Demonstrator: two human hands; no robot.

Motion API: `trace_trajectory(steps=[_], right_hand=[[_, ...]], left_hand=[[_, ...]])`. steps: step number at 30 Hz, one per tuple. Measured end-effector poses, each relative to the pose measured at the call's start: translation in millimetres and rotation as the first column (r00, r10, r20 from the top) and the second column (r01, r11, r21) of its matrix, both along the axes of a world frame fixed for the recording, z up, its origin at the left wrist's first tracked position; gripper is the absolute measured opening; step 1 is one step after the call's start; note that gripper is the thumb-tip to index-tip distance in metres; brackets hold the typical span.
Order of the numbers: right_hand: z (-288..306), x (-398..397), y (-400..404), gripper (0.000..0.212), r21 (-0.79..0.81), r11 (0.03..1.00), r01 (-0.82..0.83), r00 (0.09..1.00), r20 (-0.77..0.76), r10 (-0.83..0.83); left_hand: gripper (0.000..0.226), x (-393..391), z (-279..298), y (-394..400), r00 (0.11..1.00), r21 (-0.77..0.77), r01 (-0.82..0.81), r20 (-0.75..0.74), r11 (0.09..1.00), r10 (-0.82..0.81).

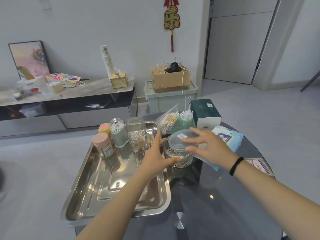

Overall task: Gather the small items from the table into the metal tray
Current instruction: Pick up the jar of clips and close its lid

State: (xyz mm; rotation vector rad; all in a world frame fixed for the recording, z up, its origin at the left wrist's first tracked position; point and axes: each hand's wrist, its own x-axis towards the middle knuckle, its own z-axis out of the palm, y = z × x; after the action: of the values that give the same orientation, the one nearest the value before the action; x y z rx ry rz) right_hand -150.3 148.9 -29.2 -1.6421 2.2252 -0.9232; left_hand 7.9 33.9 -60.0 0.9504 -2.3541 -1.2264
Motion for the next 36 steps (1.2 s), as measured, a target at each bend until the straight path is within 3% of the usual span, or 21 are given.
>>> trace_trajectory(steps=[5, 11, 17, 23, 26, 29, 31, 34, 36], right_hand=[[-12, -4, -13, 0.036, 0.165, 0.982, -0.091, 0.995, -0.021, 0.096], [-7, 0, -27, 0.028, 0.158, 0.982, -0.103, 0.992, -0.051, 0.112], [-12, 0, -37, 0.036, 0.237, 0.958, -0.163, 0.986, -0.001, 0.168], [-9, -1, -33, 0.047, 0.15, 0.973, -0.173, 0.982, 0.096, 0.16], [4, -8, -27, 0.044, 0.054, 0.986, -0.161, 0.96, 0.238, 0.144], [23, -10, -22, 0.051, -0.063, 0.985, -0.159, 0.887, 0.428, 0.171], [31, -6, -21, 0.059, -0.121, 0.98, -0.158, 0.818, 0.54, 0.199], [32, -2, -22, 0.068, -0.059, 0.977, -0.203, 0.843, 0.497, 0.205], [29, 0, -23, 0.071, 0.009, 0.977, -0.214, 0.87, 0.456, 0.187]], left_hand=[[0.124, 6, 0, -6, 0.997, 0.063, 0.076, -0.008, 0.995, -0.076], [0.086, 4, 8, -7, 0.998, -0.086, 0.061, 0.009, 0.994, -0.06], [0.085, 0, 4, -7, 0.997, -0.153, 0.063, 0.052, 0.986, -0.056], [0.081, -1, 5, -9, 0.997, -0.03, 0.027, -0.074, 0.999, -0.029], [0.079, -1, 13, -10, 0.968, 0.144, 0.042, -0.251, 0.989, -0.005], [0.077, -3, 23, -11, 0.9, 0.359, 0.122, -0.433, 0.925, 0.049], [0.076, -7, 26, -12, 0.877, 0.513, 0.233, -0.478, 0.826, 0.05], [0.075, -5, 20, -13, 0.841, 0.687, 0.397, -0.538, 0.608, 0.06], [0.086, 0, 16, -13, 0.837, 0.717, 0.425, -0.543, 0.552, 0.061]])
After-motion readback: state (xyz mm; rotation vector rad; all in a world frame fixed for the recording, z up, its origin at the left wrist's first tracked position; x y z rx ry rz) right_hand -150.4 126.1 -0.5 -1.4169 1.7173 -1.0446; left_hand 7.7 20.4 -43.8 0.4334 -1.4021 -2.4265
